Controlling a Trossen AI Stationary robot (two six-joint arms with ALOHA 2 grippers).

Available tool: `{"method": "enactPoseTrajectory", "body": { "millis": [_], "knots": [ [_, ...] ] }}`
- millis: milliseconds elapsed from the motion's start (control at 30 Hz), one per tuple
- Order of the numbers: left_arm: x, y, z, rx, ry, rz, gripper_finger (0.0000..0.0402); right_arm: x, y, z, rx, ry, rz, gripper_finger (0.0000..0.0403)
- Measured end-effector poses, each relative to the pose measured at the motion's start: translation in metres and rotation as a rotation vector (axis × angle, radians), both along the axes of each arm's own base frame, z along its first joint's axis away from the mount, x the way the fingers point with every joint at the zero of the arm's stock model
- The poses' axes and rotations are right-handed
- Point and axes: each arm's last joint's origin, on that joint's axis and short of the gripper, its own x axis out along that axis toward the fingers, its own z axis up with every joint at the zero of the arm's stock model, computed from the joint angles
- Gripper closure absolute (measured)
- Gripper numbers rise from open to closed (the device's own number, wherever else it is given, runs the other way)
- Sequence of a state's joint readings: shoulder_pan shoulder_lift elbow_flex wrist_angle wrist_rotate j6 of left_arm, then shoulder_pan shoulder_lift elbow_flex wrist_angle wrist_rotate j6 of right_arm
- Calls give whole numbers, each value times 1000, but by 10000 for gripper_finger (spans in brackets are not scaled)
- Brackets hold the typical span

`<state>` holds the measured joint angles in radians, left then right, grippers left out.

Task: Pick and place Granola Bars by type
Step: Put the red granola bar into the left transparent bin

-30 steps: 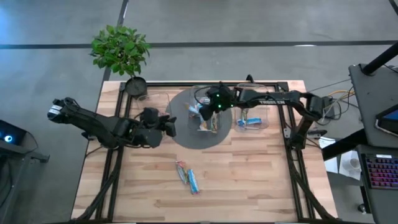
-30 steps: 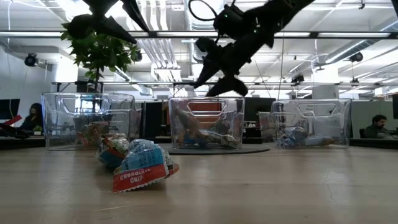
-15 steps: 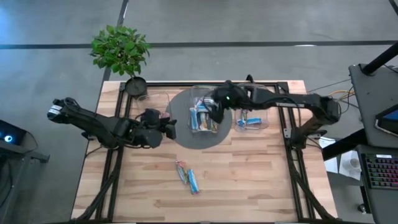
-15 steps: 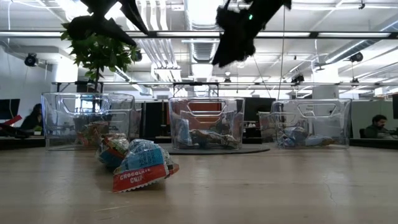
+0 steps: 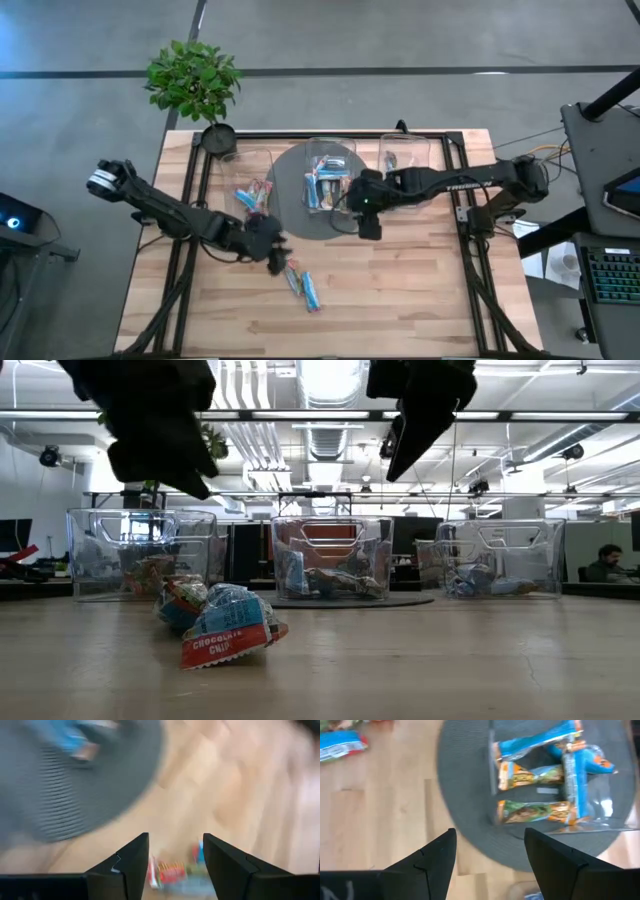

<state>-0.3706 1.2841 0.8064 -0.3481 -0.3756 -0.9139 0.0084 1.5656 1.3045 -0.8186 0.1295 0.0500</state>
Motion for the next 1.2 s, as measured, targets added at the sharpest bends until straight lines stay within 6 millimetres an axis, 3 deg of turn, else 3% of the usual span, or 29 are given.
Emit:
{"method": "enactPoseTrajectory", "body": {
  "millis": [100,267,433,633,833,1000,1200],
  "knots": [
    [3,-9,-5,84,31,-198,232,0,10,0,20,-8,-7,177],
    [7,-12,-7,164,40,-333,232,-3,23,1,60,-8,-40,177],
    [10,-17,-18,254,100,-592,232,-7,34,0,75,27,-43,177],
    [21,-27,-20,221,113,-662,232,-12,41,-2,88,72,-64,177],
    [26,-39,-38,479,236,-935,232,-14,41,-3,73,93,-52,179],
    [37,-36,-47,714,314,-937,232,-14,40,-3,31,89,-51,179],
    [37,-33,-48,660,309,-1012,232,-14,40,-3,18,89,-45,184]
  ]
}}
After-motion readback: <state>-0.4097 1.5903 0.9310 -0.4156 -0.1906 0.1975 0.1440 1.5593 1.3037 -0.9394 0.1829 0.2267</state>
